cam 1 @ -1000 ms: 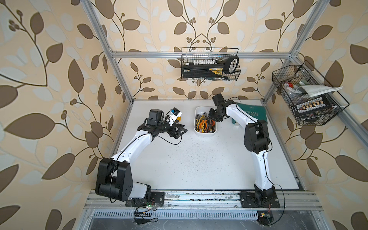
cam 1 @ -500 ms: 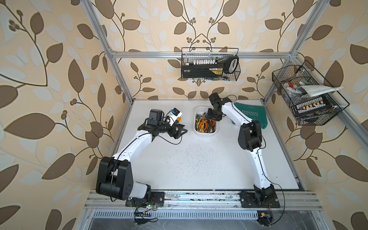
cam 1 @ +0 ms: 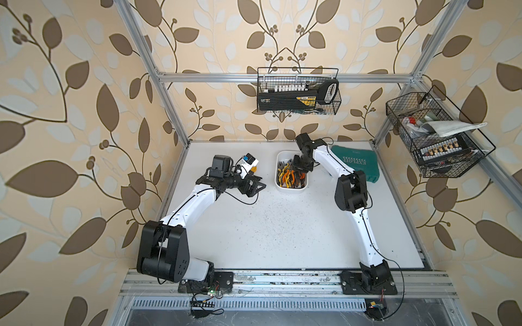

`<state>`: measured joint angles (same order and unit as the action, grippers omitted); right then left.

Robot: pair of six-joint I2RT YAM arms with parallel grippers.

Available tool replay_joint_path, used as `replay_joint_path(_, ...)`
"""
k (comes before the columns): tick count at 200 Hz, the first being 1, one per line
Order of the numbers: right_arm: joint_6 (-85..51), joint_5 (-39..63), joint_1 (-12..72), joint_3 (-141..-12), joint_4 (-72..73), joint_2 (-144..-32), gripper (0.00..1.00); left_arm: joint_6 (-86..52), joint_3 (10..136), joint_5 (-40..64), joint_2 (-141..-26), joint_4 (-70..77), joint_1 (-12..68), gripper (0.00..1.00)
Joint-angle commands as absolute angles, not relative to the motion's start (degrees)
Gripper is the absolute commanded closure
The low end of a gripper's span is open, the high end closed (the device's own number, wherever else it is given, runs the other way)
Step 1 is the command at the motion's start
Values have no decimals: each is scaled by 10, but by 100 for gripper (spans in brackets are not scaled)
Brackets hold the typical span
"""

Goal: Take the pliers out of the storage box
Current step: Pick up the pliers from the storage box.

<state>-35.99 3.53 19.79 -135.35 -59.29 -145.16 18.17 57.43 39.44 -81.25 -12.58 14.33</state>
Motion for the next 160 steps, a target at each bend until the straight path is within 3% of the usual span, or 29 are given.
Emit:
replay_joint_path(1,-347,42,201,-1357,-612,-1455,83,195,584,414,-815,-127,146,1)
replay_joint_path(54,-317,12,204,-1315,-585,-1392,100,183,586,407,-822,-111,145,1)
replay_joint_path(160,-211,-159,279,-1121,-461,-1239,100,59,653,310,-869,-95,136,1)
